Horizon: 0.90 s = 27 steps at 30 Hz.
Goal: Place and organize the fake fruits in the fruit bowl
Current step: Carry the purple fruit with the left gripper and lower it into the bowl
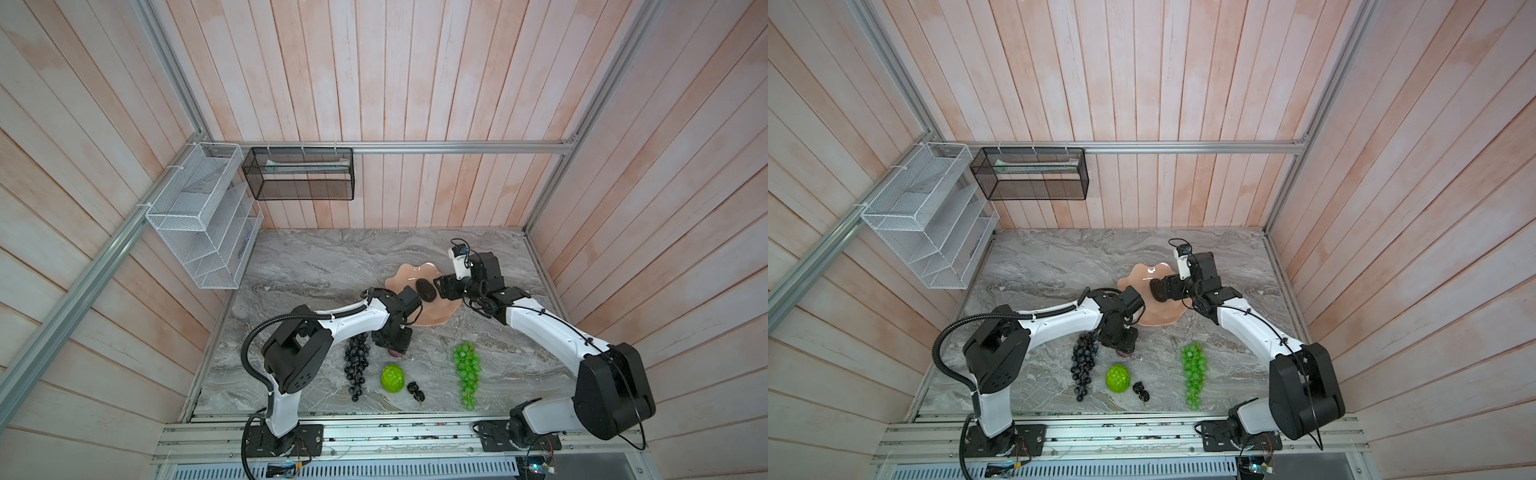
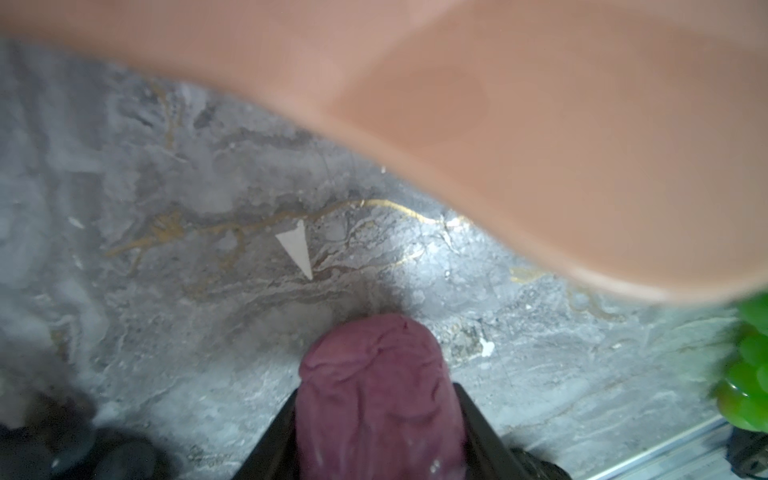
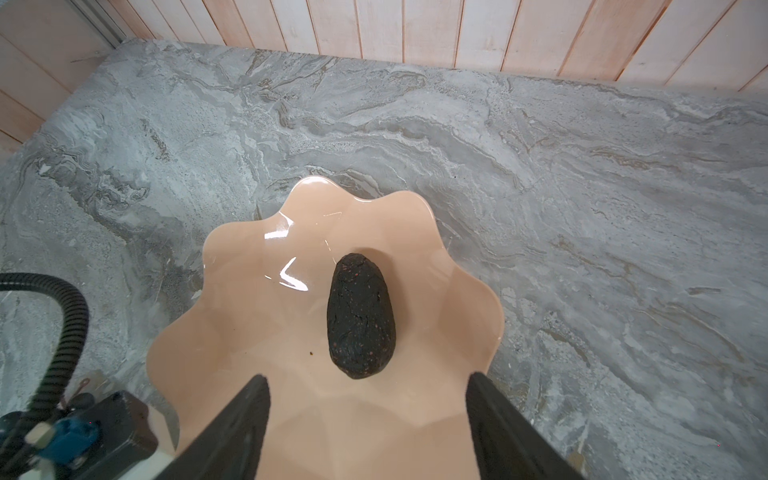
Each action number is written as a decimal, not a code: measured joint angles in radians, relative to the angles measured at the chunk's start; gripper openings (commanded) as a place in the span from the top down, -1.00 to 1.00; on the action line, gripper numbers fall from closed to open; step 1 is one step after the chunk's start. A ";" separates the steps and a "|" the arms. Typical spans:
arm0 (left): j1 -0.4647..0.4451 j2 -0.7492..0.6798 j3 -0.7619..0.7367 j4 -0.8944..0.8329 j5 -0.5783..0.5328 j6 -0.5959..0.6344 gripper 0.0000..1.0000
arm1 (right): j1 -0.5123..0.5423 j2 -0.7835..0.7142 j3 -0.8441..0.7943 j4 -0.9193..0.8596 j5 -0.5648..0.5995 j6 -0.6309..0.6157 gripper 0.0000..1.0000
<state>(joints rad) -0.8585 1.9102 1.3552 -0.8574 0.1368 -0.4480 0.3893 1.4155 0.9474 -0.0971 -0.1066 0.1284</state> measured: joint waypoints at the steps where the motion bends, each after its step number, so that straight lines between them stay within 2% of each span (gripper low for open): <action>1: 0.002 -0.015 0.000 -0.003 0.000 0.000 0.32 | 0.000 0.000 0.000 0.000 0.000 0.000 -0.50; 8: 0.040 -0.159 0.048 -0.052 0.016 0.000 0.32 | 0.000 -0.002 -0.001 0.000 -0.002 0.003 -0.49; 13: 0.105 -0.145 0.198 -0.055 0.015 0.013 0.32 | 0.000 -0.020 -0.002 -0.001 -0.007 0.003 -0.49; 16: 0.140 -0.076 0.307 -0.052 0.008 0.030 0.31 | 0.000 -0.034 -0.002 -0.001 -0.006 0.000 -0.49; 22: 0.172 0.194 0.589 -0.062 -0.031 0.066 0.23 | 0.000 -0.056 -0.002 -0.002 -0.007 -0.002 -0.49; 27: 0.187 0.353 0.706 -0.075 -0.056 0.071 0.23 | 0.000 -0.064 -0.003 -0.024 -0.023 -0.001 -0.49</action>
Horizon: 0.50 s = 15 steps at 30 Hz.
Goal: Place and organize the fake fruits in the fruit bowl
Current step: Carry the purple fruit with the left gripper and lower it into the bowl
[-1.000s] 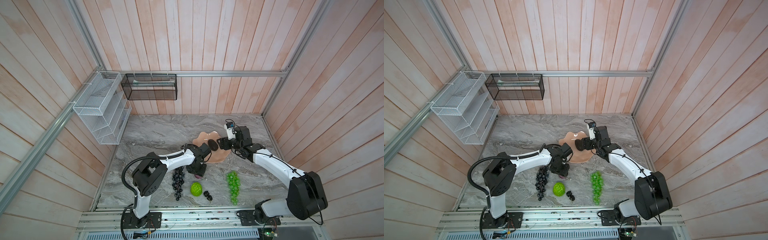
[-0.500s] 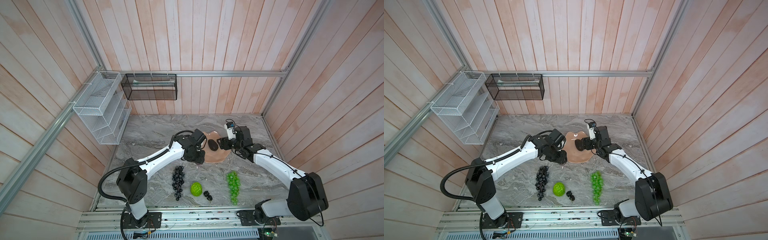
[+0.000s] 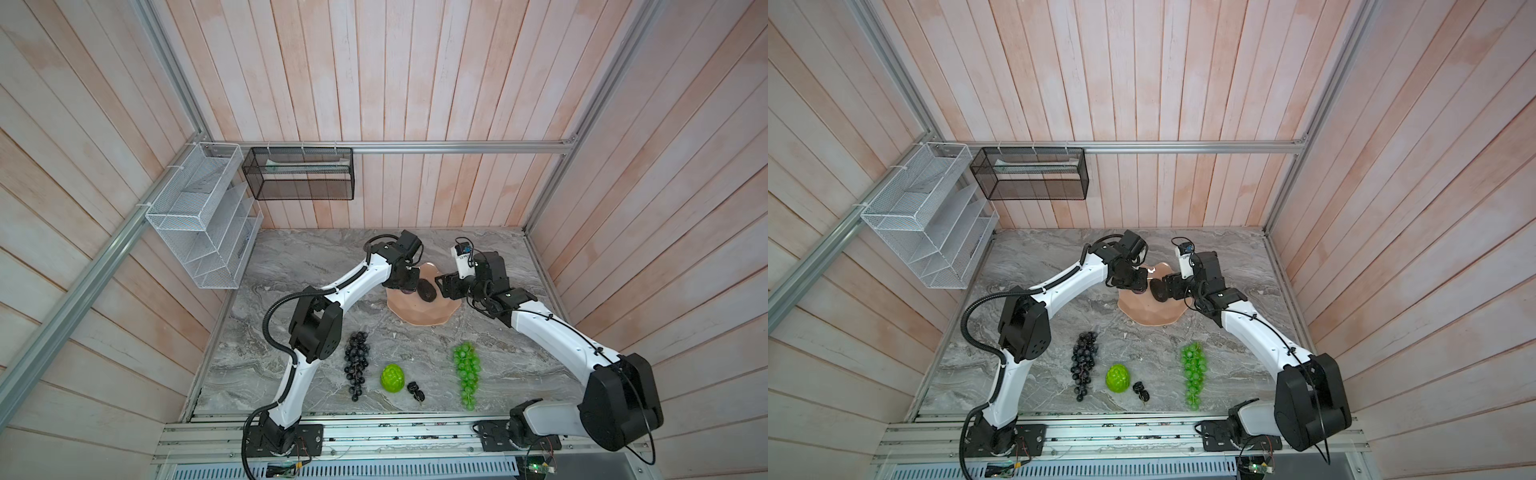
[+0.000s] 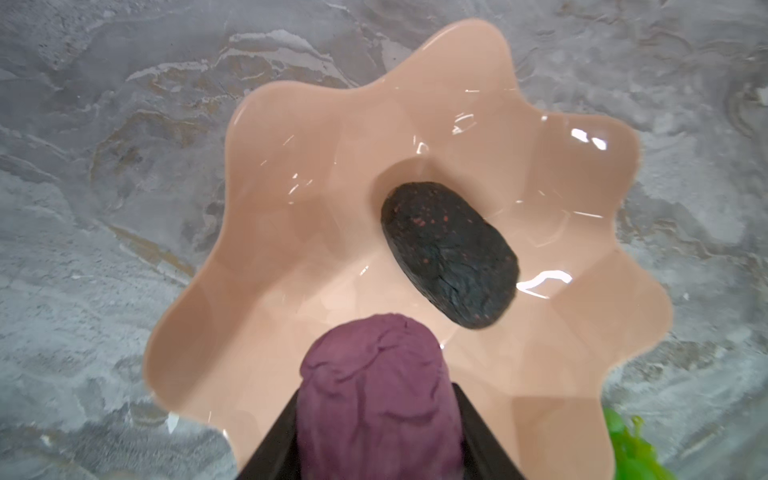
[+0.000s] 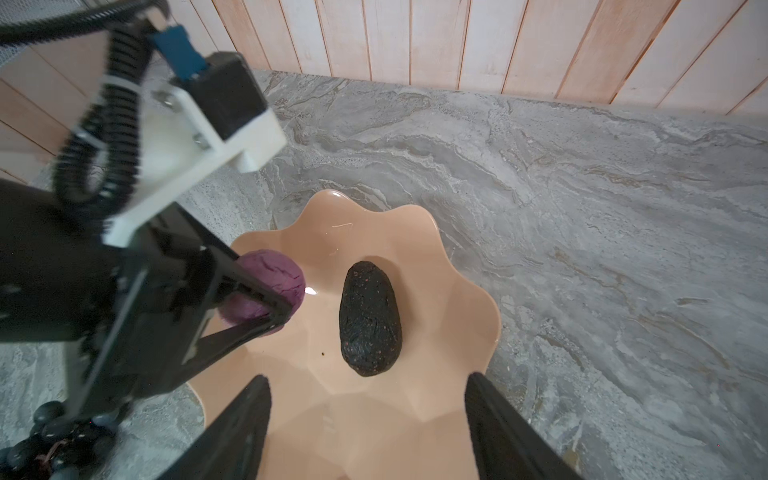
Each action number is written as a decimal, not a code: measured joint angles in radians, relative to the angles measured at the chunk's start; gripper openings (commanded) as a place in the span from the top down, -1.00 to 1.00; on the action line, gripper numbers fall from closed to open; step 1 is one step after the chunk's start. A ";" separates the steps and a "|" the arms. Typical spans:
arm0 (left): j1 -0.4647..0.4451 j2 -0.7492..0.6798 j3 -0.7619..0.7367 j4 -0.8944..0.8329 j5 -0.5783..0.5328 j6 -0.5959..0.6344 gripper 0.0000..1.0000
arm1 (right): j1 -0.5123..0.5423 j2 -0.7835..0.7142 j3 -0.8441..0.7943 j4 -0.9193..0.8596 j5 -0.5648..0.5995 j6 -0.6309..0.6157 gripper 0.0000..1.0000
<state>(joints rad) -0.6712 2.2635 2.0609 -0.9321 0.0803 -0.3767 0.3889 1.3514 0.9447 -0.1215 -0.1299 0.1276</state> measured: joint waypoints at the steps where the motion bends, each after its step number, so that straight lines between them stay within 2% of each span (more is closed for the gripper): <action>1: 0.003 0.025 0.016 -0.005 -0.003 0.000 0.24 | 0.000 -0.008 -0.006 -0.002 -0.003 0.000 -0.49; 9: 0.012 0.115 0.077 -0.014 -0.009 0.000 0.23 | -0.005 -0.056 -0.063 -0.012 -0.008 0.000 -0.50; 15: 0.012 0.138 0.078 -0.007 -0.002 -0.001 0.00 | -0.005 -0.056 -0.063 -0.013 -0.010 0.000 -0.50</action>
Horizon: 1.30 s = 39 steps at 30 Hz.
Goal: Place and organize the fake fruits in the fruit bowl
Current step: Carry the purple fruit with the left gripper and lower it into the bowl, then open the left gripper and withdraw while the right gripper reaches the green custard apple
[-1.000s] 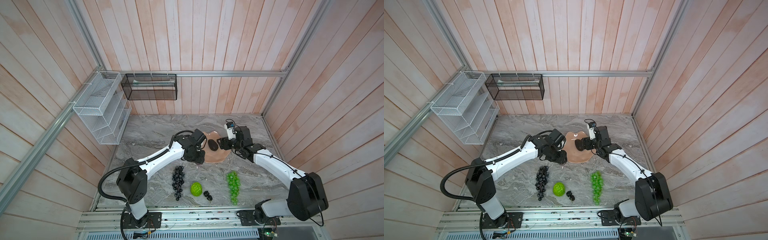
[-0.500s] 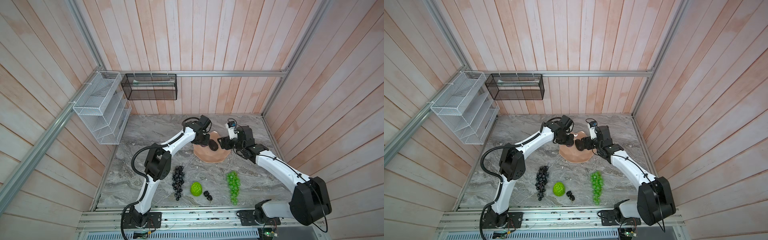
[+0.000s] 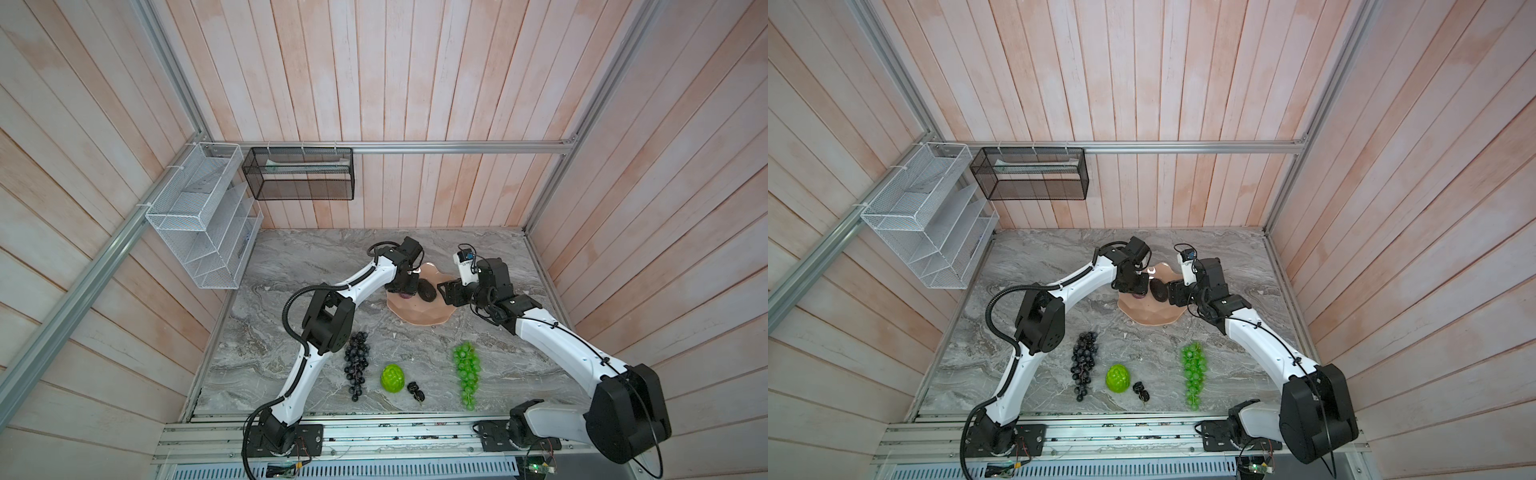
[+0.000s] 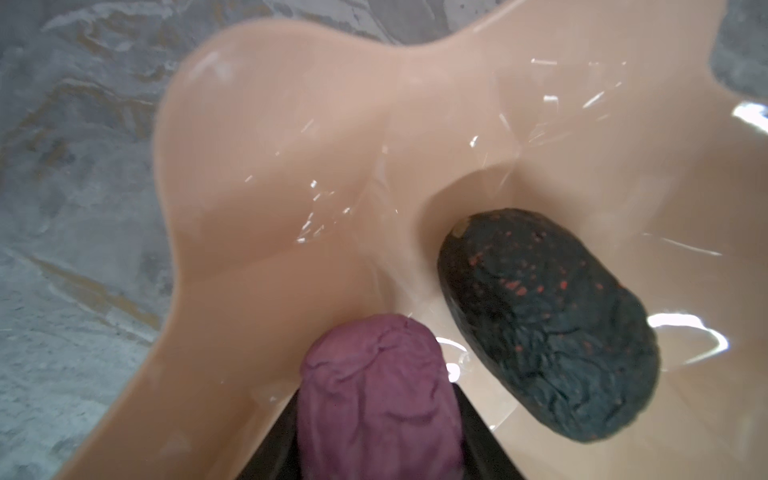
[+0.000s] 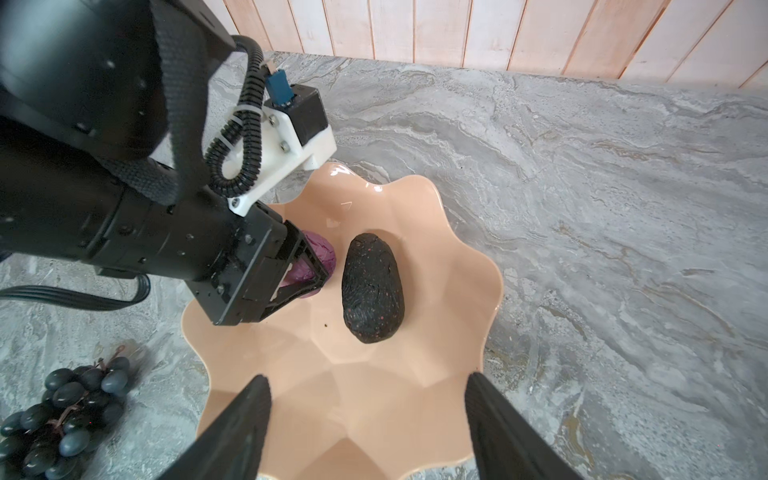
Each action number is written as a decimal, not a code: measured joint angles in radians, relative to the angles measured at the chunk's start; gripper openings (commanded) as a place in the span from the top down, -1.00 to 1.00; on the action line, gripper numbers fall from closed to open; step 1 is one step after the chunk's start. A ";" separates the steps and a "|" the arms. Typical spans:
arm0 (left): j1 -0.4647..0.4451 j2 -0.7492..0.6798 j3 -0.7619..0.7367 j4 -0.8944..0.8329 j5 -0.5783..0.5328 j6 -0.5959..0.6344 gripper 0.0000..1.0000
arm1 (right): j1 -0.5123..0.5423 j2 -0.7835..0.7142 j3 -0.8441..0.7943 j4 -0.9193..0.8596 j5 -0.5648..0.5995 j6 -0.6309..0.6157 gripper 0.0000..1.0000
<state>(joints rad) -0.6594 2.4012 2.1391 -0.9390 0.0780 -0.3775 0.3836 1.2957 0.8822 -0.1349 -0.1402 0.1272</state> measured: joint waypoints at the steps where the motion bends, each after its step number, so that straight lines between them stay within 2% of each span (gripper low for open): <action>1: 0.000 0.000 0.000 0.002 0.002 0.000 -0.05 | 0.000 0.000 0.000 0.000 0.000 0.000 -0.50; 7: -0.001 0.000 0.000 0.016 0.019 -0.008 -0.19 | 0.000 0.000 -0.004 0.000 -0.001 0.000 -0.50; 9: -0.002 0.000 0.000 0.021 0.020 -0.009 -0.34 | 0.000 0.000 -0.012 0.001 -0.002 0.001 -0.50; 13: -0.005 0.000 0.000 0.021 0.022 -0.014 -0.52 | 0.000 -0.006 -0.032 0.000 -0.008 0.001 -0.50; 24: -0.011 -0.059 -0.014 0.019 0.020 -0.024 -0.53 | 0.000 -0.057 -0.034 -0.001 -0.019 0.005 -0.49; 32: -0.010 -0.341 -0.239 0.049 0.024 -0.041 -0.59 | 0.053 -0.099 -0.038 -0.007 -0.018 0.030 -0.47; 39: -0.010 -0.628 -0.583 0.178 0.041 -0.098 -0.59 | 0.254 -0.101 -0.039 -0.061 0.011 0.072 -0.47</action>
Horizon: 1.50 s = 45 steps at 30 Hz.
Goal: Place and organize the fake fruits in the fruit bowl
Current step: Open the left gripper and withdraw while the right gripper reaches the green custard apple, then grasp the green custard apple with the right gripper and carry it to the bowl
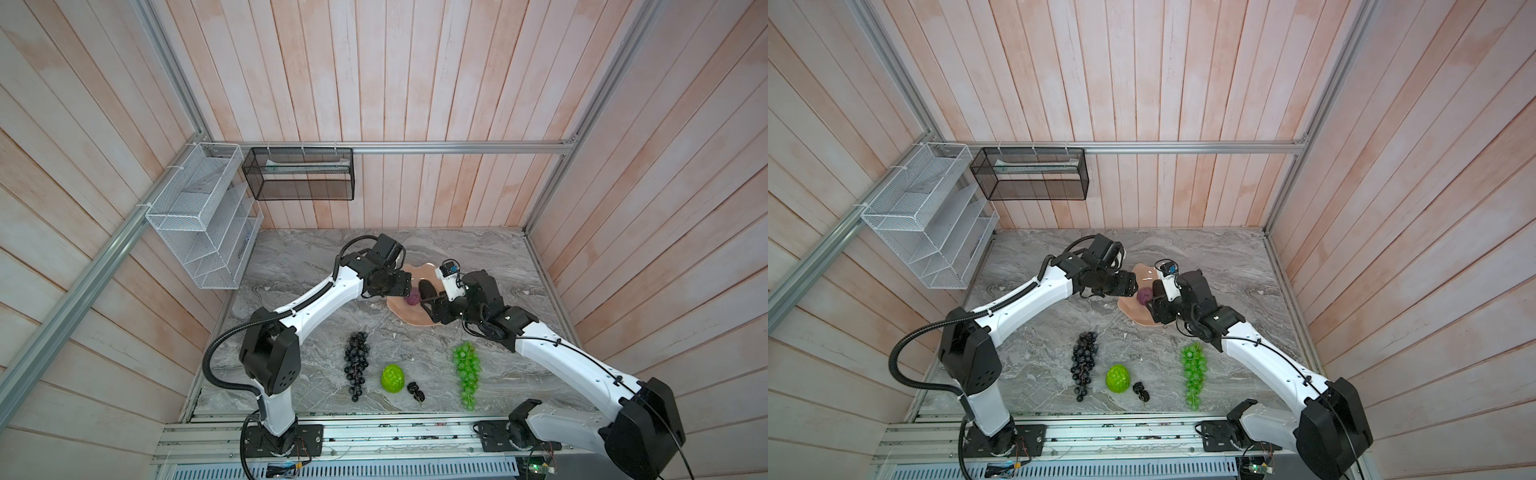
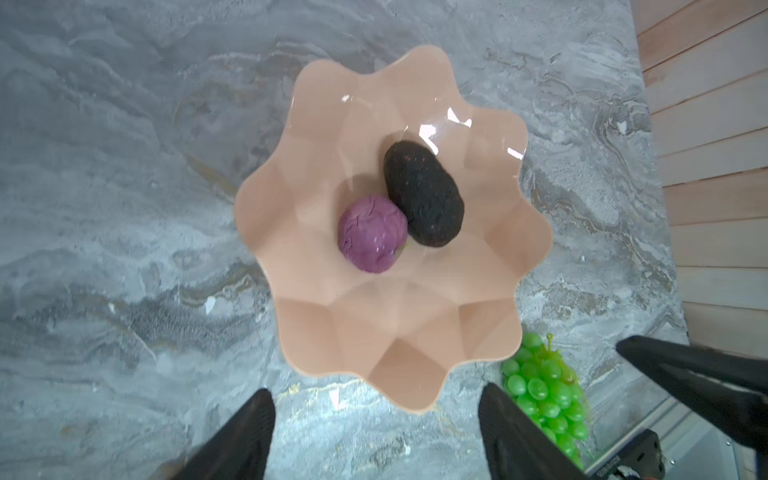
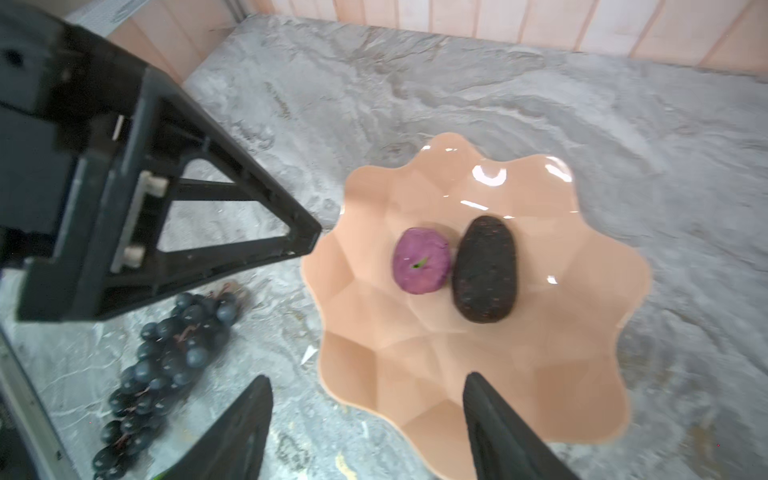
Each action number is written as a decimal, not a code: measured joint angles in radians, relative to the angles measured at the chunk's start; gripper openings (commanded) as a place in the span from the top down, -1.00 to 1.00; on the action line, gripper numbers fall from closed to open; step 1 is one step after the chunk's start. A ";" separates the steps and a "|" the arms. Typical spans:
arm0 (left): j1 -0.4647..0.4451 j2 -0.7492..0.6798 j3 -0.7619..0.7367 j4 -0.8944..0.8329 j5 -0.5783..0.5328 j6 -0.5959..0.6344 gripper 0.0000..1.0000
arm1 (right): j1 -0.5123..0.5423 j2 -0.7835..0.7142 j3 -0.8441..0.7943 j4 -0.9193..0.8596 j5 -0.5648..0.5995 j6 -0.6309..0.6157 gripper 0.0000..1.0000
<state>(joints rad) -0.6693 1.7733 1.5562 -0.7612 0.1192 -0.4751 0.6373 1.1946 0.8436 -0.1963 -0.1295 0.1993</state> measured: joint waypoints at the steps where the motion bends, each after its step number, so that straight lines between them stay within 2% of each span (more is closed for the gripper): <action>1: 0.000 -0.035 -0.052 0.016 -0.002 -0.008 -0.59 | 0.042 0.000 -0.002 -0.006 0.010 0.013 -0.47; 6: 0.002 -0.192 -0.254 0.080 -0.035 -0.038 -0.72 | 0.241 0.000 -0.049 -0.035 0.073 0.101 -0.48; 10: 0.006 -0.312 -0.364 0.138 -0.085 -0.052 -0.73 | 0.381 0.022 -0.061 -0.075 0.123 0.171 -0.52; 13: 0.008 -0.386 -0.434 0.179 -0.130 -0.061 -0.73 | 0.458 0.059 -0.056 -0.102 0.160 0.217 -0.65; 19: 0.024 -0.513 -0.587 0.216 -0.205 -0.096 -0.76 | 0.574 0.125 -0.051 -0.150 0.246 0.333 -0.70; 24: 0.048 -0.576 -0.666 0.238 -0.227 -0.124 -0.78 | 0.592 0.209 -0.024 -0.164 0.252 0.385 -0.74; 34: 0.072 -0.599 -0.683 0.253 -0.232 -0.130 -0.78 | 0.586 0.381 0.031 -0.133 0.208 0.359 -0.67; 37: 0.074 -0.609 -0.686 0.255 -0.232 -0.131 -0.78 | 0.570 0.389 0.032 -0.124 0.198 0.348 -0.55; 42: 0.075 -0.612 -0.702 0.258 -0.232 -0.131 -0.78 | 0.544 0.389 0.028 -0.102 0.180 0.328 -0.21; 45: 0.076 -0.612 -0.706 0.257 -0.232 -0.131 -0.78 | 0.540 0.389 0.023 -0.088 0.163 0.321 -0.07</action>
<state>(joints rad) -0.5934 1.1614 0.8505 -0.5037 -0.1131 -0.6064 1.1770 1.5841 0.8661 -0.2844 0.0338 0.5205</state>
